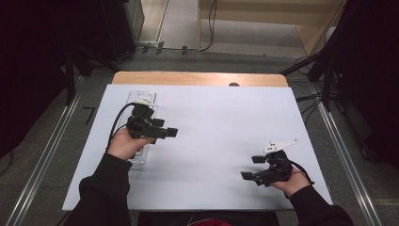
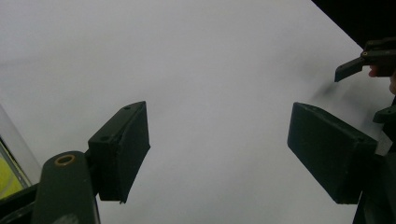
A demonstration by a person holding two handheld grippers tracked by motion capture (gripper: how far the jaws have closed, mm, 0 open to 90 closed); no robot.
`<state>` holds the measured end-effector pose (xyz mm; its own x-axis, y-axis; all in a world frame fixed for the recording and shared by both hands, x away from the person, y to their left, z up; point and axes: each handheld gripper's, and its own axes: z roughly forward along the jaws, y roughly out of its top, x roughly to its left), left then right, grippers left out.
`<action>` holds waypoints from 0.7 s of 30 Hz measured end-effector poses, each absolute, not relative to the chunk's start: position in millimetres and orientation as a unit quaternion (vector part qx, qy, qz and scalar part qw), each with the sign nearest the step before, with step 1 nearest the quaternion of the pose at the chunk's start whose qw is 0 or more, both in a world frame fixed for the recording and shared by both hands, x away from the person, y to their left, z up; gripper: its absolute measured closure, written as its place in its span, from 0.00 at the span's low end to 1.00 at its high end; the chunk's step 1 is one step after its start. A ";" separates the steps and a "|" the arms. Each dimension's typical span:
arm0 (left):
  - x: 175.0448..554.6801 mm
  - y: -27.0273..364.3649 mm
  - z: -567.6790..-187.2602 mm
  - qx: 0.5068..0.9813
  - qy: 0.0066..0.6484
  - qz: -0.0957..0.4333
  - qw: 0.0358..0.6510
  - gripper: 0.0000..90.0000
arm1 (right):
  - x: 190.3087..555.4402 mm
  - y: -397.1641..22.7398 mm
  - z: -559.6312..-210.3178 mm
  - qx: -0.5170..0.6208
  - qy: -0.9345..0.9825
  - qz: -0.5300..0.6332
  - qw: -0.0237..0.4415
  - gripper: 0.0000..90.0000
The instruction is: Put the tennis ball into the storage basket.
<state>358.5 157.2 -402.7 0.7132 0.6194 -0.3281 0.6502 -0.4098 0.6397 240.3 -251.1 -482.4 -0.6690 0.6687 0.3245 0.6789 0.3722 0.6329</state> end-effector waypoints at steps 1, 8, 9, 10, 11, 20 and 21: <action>357.6 157.7 -403.7 0.839 0.379 -0.021 0.390 0.24 | 240.2 -250.9 -482.5 -0.407 -0.828 -0.385 0.007 0.14; 350.4 159.0 -409.0 0.843 0.374 -0.022 0.386 0.24 | 240.3 -251.0 -482.6 -0.407 -0.828 -0.385 0.007 0.14; 349.2 158.9 -409.8 0.843 0.374 -0.022 0.386 0.24 | 240.2 -251.0 -482.6 -0.407 -0.828 -0.385 0.007 0.14; 348.3 159.0 -410.6 0.844 0.373 -0.021 0.384 0.24 | 240.2 -250.9 -482.6 -0.407 -0.828 -0.385 0.007 0.14; 347.3 159.1 -411.6 0.845 0.372 -0.022 0.383 0.24 | 240.1 -250.9 -482.6 -0.407 -0.829 -0.385 0.007 0.14; 337.6 156.6 -417.2 0.846 0.364 -0.022 0.388 0.24 | 240.3 -250.8 -482.8 -0.406 -0.829 -0.385 0.007 0.14; 337.1 156.4 -417.8 0.847 0.364 -0.022 0.388 0.24 | 240.2 -250.8 -482.8 -0.406 -0.829 -0.385 0.007 0.14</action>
<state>337.1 156.4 -417.8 0.7345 0.5988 -0.3193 0.6328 -0.4343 0.6411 240.2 -250.8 -482.8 -0.6701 0.6677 0.3243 0.6788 0.3744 0.6317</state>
